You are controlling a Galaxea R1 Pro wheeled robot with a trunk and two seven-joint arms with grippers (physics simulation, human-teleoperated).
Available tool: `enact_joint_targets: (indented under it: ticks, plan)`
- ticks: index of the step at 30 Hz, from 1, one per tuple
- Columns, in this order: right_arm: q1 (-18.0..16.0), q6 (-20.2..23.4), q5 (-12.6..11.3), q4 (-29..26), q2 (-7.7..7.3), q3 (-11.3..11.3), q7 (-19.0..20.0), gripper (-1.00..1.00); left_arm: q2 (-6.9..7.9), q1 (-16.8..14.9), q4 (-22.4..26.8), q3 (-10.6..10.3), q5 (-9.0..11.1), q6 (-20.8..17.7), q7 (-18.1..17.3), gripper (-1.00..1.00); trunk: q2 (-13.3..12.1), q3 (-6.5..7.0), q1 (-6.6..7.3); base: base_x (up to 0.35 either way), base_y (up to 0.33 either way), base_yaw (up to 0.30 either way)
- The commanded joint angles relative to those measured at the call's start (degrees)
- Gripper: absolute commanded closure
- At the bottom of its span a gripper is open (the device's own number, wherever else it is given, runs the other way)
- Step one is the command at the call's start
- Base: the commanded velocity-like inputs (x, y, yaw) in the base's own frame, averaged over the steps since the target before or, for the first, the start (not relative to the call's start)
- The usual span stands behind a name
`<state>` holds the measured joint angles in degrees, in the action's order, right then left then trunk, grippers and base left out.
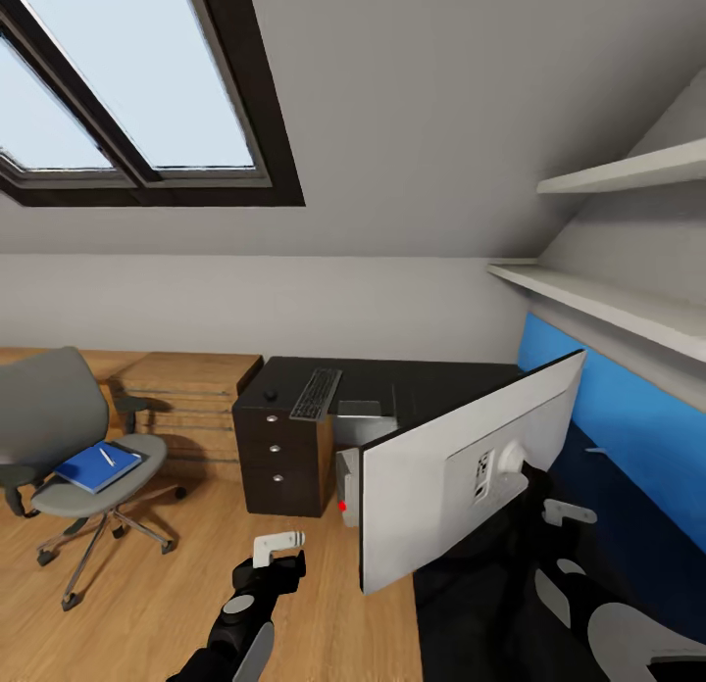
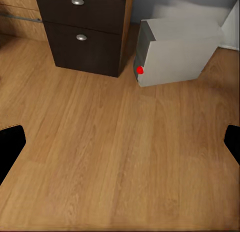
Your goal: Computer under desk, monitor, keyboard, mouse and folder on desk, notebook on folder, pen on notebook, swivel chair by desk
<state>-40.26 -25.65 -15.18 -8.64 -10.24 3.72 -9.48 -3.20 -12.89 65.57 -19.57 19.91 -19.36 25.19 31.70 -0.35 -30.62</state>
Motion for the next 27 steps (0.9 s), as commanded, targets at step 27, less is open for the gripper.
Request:
enact_joint_targets:
  ticks: [27]
  plan:
    - [0.01,-0.21,-0.81,0.11,-0.04,1.90,-0.19,1.00,0.12,-0.03,0.08,-0.03,0.48,-0.15,0.48,-1.00,0.05,-0.05,0.01,-0.010,-0.188,0.000]
